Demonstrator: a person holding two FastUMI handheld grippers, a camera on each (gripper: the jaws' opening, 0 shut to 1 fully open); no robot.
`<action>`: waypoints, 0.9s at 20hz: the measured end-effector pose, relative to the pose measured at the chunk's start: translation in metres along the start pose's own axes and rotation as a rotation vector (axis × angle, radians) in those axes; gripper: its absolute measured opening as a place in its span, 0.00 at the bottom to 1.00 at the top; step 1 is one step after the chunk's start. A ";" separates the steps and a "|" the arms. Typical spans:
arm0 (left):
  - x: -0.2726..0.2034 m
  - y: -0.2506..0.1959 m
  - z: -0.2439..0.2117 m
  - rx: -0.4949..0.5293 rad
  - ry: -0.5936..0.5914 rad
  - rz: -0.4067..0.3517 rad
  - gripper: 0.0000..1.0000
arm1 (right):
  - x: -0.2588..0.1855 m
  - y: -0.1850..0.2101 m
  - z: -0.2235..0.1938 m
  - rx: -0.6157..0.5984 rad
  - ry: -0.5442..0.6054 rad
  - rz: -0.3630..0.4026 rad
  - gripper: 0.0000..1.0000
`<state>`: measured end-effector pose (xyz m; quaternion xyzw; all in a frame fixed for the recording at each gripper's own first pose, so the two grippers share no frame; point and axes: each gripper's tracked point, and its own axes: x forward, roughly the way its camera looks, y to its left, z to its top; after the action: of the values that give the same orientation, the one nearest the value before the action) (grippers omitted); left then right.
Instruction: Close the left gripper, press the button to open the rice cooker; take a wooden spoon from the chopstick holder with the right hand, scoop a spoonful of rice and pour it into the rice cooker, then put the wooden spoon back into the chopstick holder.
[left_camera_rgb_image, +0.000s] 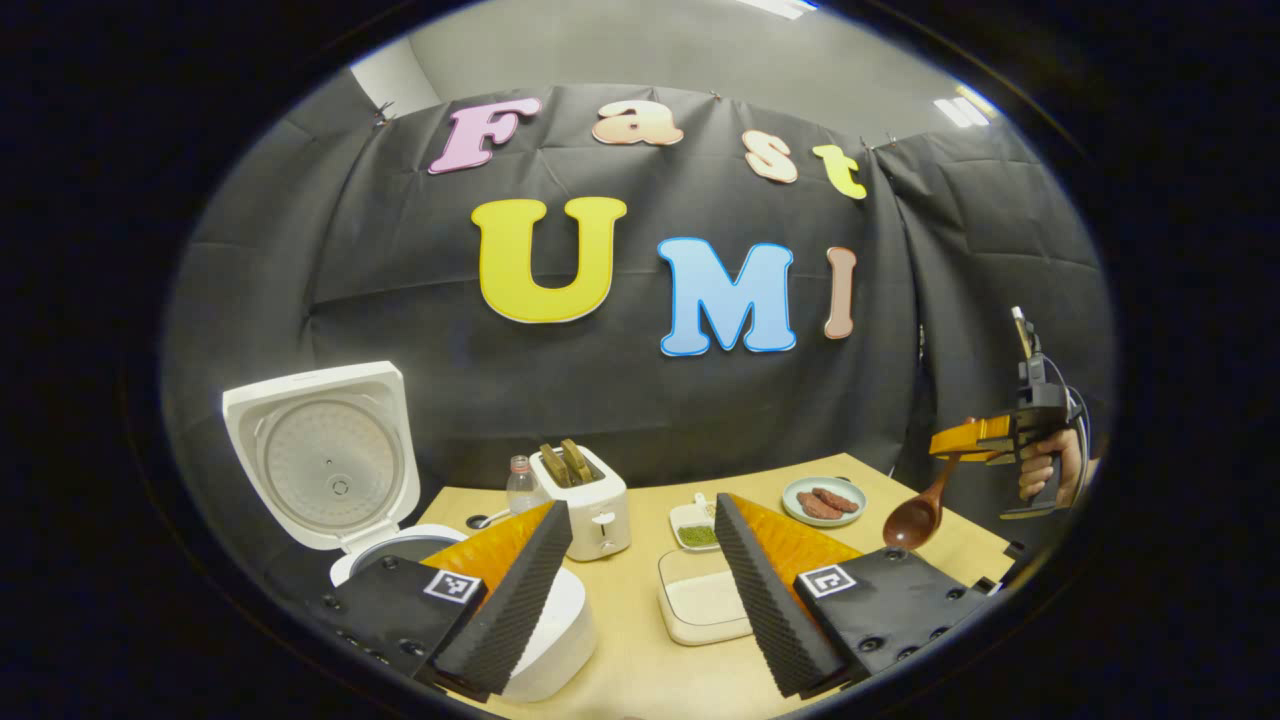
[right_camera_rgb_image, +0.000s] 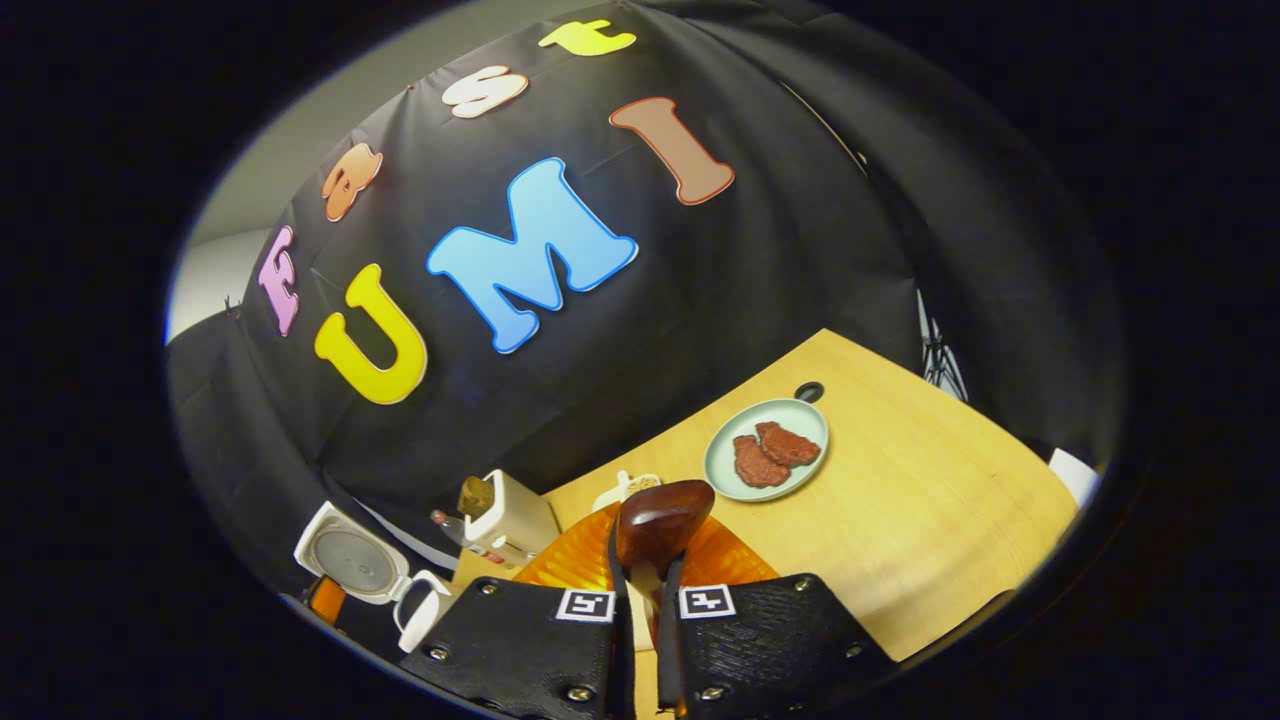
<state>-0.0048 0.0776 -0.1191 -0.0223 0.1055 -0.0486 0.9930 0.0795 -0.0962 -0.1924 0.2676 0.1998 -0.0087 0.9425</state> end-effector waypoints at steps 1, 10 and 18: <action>0.001 0.000 0.000 0.000 0.002 0.002 1.00 | 0.003 -0.008 -0.004 -0.015 0.001 -0.026 0.09; -0.010 -0.005 -0.008 0.006 0.027 0.014 1.00 | 0.025 -0.032 -0.063 -0.136 0.086 -0.124 0.09; -0.010 -0.007 -0.010 -0.001 0.037 0.032 1.00 | 0.039 -0.043 -0.087 -0.184 0.113 -0.119 0.16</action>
<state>-0.0174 0.0711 -0.1269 -0.0205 0.1240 -0.0329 0.9915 0.0778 -0.0852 -0.2958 0.1677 0.2678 -0.0311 0.9483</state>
